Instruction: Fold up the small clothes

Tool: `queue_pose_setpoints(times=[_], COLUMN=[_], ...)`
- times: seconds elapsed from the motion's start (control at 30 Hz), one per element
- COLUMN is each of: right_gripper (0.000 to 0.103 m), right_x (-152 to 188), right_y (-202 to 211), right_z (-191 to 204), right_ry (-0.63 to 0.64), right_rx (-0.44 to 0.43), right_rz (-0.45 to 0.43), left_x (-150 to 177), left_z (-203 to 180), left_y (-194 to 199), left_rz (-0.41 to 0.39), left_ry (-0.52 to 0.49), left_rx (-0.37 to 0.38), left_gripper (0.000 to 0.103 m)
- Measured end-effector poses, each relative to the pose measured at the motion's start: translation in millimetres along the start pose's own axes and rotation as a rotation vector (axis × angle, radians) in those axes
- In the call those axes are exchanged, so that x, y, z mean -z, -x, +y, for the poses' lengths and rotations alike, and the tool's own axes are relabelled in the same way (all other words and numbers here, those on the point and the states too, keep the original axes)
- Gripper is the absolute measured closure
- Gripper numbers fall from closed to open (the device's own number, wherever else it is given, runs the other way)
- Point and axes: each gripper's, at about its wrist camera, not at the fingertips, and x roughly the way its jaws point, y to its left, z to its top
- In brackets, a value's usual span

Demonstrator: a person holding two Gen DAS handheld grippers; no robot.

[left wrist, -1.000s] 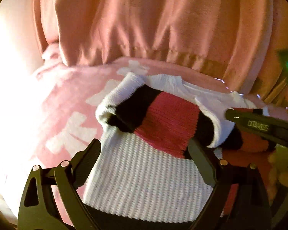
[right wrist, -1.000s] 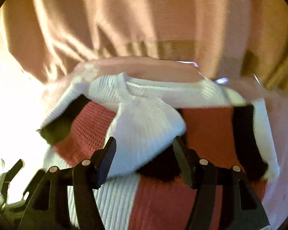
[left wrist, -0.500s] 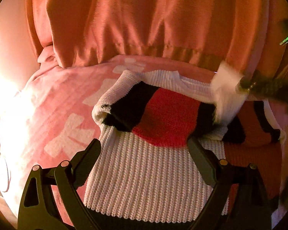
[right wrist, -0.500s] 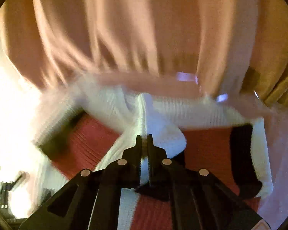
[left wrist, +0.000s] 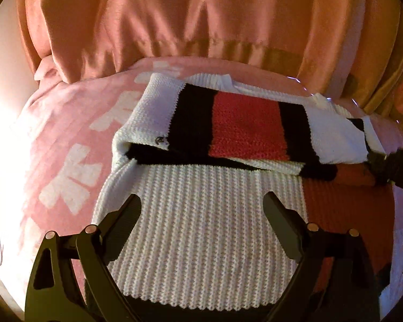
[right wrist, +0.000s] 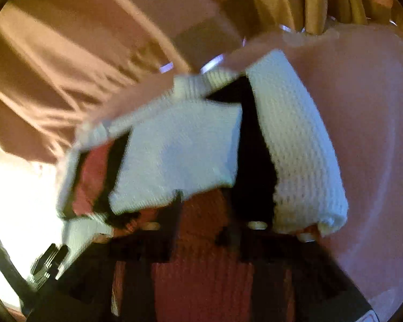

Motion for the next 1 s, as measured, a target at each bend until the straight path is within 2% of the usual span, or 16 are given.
queue_pose_setpoints(times=[0.23,0.3,0.33,0.4,0.5,0.57,0.67,0.8,0.93,1.0], right_gripper=[0.059,0.081,0.098,0.099,0.099,0.099,0.099,0.099,0.099,0.099], right_x=[-9,-9,-11,-17,-24,-26,-27,-25,-19,-17], right_y=[-16,-18,-17,-4,19,22,16,18,2,-4], right_z=[4,10,13,19,28,27,22,33,31,23], right_ry=[-0.011,0.027,0.05,0.061,0.124,0.138,0.12,0.168,0.195,0.162], right_rx=[0.021,0.045,0.052,0.014,0.023,0.046,0.043,0.049,0.124,0.122], right_rz=[0.004,-0.011,-0.02,-0.073,-0.145,-0.158,-0.136,-0.147,-0.108,-0.083], left_x=[-3,-4,-4,-5,-6,-6,-8,-12,-14,-18], left_z=[-6,-7,-7,-8,-5,1,15,34,45,55], left_y=[-3,-3,-3,-4,-5,-6,-10,-15,-15,-15], left_rz=[0.002,0.003,0.002,0.008,0.027,0.045,0.068,0.076,0.07,0.062], left_ry=[-0.011,-0.011,-0.01,-0.005,0.035,0.083,0.173,0.244,0.238,0.25], left_rx=[0.01,0.016,0.02,0.032,0.098,0.154,0.194,0.164,0.066,0.027], left_gripper=[0.013,0.013,0.013,0.013,0.013,0.013,0.013,0.013,0.013,0.013])
